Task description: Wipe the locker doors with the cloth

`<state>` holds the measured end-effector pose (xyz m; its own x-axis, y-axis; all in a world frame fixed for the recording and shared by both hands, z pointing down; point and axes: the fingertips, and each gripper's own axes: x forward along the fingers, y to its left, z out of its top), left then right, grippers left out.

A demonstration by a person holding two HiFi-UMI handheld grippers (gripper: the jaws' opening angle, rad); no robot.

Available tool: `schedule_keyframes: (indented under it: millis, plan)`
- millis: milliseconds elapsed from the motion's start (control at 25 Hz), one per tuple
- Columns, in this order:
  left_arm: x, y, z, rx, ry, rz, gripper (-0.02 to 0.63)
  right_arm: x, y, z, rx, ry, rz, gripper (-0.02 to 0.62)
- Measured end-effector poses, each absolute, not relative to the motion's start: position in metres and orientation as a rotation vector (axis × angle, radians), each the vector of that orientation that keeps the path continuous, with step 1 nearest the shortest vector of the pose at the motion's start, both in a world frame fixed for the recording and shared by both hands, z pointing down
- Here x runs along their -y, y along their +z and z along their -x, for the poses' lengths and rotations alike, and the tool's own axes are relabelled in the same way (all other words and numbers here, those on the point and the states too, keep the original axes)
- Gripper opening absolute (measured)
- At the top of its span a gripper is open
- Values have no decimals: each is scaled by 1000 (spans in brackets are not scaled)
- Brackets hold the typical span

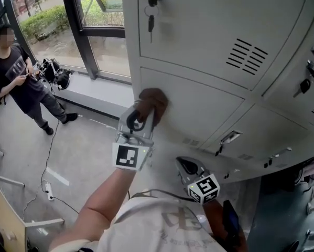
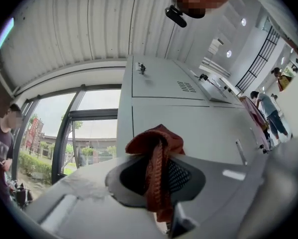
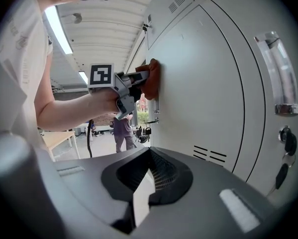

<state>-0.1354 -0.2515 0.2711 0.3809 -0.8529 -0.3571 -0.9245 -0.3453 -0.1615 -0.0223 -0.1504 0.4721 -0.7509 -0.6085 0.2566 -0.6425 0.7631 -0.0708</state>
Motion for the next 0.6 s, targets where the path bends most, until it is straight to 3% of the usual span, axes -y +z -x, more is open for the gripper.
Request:
schedule_keyframes:
  millis: [600]
  plan:
    - [251,215,165,-1552,550,2248,71,148,473,19,2749,209,-976,8]
